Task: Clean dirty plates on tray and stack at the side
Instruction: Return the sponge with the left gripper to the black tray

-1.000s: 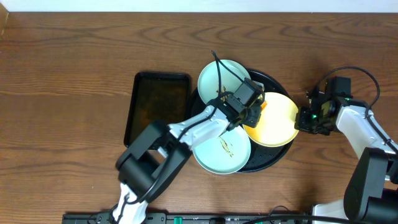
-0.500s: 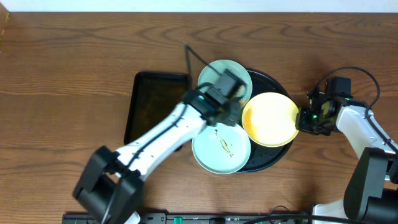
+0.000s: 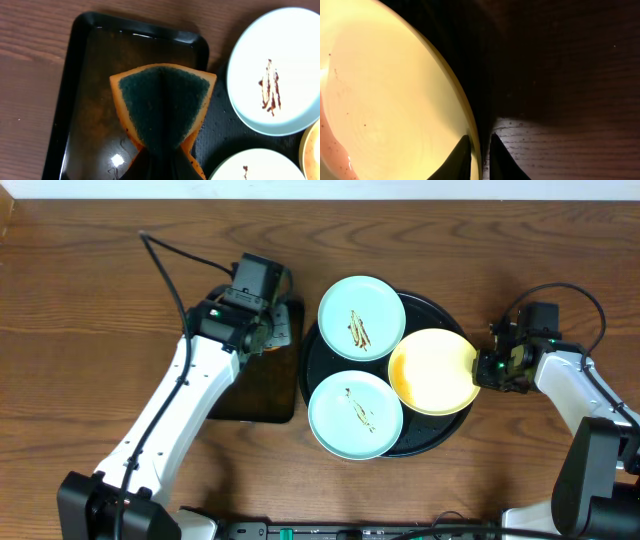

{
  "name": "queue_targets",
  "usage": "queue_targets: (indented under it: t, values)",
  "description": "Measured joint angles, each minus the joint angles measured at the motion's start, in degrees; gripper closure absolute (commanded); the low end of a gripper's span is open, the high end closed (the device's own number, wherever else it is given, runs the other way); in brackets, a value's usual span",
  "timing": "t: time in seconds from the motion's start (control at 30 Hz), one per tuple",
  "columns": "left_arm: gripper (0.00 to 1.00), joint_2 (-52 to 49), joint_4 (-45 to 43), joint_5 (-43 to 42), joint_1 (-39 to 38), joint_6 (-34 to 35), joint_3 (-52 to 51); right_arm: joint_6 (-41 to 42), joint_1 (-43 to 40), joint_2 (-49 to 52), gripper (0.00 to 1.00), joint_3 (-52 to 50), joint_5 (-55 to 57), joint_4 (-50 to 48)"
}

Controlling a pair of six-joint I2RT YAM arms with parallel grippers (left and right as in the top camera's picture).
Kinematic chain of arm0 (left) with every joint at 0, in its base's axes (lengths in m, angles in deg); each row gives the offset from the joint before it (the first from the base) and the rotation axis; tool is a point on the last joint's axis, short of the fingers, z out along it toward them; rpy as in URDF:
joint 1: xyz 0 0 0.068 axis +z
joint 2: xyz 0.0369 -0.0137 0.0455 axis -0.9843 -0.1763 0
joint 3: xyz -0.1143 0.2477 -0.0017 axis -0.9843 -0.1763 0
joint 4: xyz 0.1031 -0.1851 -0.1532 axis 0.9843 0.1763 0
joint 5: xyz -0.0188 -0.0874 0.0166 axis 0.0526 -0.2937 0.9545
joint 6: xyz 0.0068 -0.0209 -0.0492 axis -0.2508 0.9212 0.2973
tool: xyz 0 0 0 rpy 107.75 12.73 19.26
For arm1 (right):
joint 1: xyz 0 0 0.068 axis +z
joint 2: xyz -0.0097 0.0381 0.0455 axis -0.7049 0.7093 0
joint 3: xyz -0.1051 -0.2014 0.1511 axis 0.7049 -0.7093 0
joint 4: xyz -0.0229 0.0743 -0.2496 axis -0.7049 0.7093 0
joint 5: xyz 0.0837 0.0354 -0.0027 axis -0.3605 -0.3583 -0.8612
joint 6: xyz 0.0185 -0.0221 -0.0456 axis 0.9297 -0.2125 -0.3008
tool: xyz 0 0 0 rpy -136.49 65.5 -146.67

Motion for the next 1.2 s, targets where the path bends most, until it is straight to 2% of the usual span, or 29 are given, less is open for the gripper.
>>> queue_targets:
  t: [0.07,0.4,0.5,1.03,1.2]
  values:
    - [0.93,0.0,0.0,-0.1,0.8,0.3,0.0,0.0,0.0,0.0,0.96,0.0,-0.2,0.0]
    - [0.93,0.0,1.2,-0.3,0.9,0.3,0.0,0.0,0.0,-0.4,0.95,-0.5,-0.3,0.3]
    - [0.93,0.0,1.6,-0.3,0.9,0.3,-0.1,0.0,0.0,-0.7,0.99,-0.8,-0.3,0.3]
    - [0.93,0.0,1.6,-0.3,0.9,0.3,-0.2,0.0,0.0,-1.4,0.99,-1.0,-0.1,0.4]
    - [0.93,0.0,1.6,-0.3,0.9,0.3,-0.2,-0.1,0.0,-4.3,0.99,-1.0,3.4,1.1]
